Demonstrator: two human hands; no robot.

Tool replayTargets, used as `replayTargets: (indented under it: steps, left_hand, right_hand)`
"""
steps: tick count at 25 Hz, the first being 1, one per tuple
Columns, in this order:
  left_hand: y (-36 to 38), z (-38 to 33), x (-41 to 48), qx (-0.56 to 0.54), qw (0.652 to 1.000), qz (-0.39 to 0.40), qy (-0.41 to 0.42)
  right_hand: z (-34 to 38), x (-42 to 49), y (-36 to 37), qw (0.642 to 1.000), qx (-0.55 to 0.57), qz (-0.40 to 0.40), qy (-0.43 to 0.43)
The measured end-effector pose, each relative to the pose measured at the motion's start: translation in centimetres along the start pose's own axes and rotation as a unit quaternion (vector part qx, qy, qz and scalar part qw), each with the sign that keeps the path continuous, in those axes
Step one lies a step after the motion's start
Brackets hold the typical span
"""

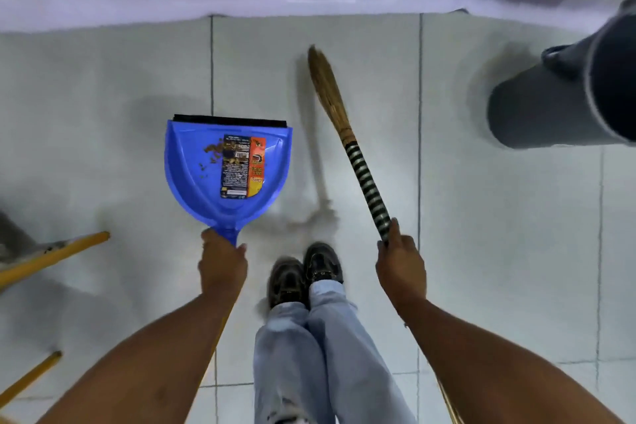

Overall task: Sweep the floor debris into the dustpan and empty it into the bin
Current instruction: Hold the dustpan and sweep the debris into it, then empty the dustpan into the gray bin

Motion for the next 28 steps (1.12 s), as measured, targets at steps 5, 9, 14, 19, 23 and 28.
replayTargets:
  steps: [5, 9, 14, 19, 23, 28]
  left_hand:
    - [-1.7, -12.3, -12.0, 0.007, 0.99, 0.001, 0.14]
    - [0.4, -20.2, -18.8, 0.058, 0.968, 0.016, 0.244]
    - [11.3, -34.5, -26.2, 0.179, 0.876, 0.022, 0.447]
    - [25.8, -47.7, -33.8, 0.256, 0.815, 0.061, 0.516]
    - [32.9, -53.9, -37.3, 0.329, 0.818, 0.096, 0.462]
    - [34.6, -54.9, -35.2, 0.234, 0.907, 0.243, 0.251]
  right_hand:
    - [-1.0, -1.4, -8.8, 0.998, 0.04, -0.013, 0.047]
    - [-7.0, -1.6, -12.8, 0.998, 0.038, -0.001, 0.058]
    - [-21.6, -0.5, -13.5, 0.993, 0.015, 0.068, 0.09]
    - [-30.6, 1.1, -13.6, 0.989, 0.031, 0.128, 0.07]
    - [-32.8, 2.7, -16.7, 0.988, 0.049, 0.129, 0.064]
    - [-31.8, 4.8, -19.0, 0.988, 0.055, 0.138, 0.048]
Point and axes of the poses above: each hand's wrist, its own x-axis towards the middle knuckle, its own y-axis out of the palm, z = x × y, the point moved 10 cm from there along x, towards the middle knuckle, and after that the axes turned 7 degrees about -y, right-handed, at the moved point
